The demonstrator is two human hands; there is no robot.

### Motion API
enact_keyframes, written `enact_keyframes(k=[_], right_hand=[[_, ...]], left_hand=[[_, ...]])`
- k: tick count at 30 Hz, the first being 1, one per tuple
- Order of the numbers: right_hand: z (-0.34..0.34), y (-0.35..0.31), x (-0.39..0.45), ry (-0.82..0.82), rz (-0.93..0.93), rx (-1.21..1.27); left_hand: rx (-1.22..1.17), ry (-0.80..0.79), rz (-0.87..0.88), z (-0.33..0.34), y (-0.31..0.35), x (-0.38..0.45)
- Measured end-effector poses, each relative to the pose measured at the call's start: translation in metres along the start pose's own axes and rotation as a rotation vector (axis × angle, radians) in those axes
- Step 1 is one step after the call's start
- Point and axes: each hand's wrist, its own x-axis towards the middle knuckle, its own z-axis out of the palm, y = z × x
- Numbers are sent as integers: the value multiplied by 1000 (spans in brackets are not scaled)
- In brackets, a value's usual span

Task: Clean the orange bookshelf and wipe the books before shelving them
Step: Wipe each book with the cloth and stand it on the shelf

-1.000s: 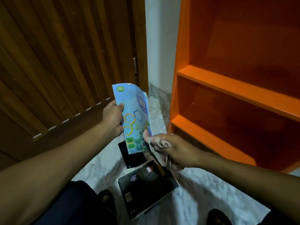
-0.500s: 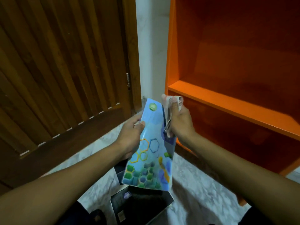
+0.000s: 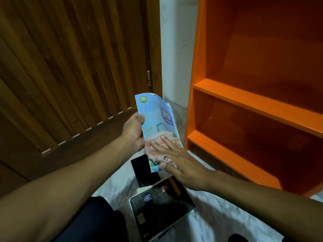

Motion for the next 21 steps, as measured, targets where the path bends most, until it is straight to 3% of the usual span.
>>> enact_keyframes(k=[4, 8, 13, 17, 21], right_hand=[[7, 6, -8, -102, -60, 5], [2, 5, -10, -50, -53, 14], [-7, 15, -12, 45, 289, 424], [-18, 48, -14, 177, 537, 529], [-30, 69, -7, 280, 605, 664]], left_hand=[[8, 53, 59, -15, 10, 5], [60, 28, 102, -25, 16, 4], [116, -40, 159, -27, 24, 0], [212, -166, 246, -25, 32, -5], [369, -342, 340, -18, 33, -13]])
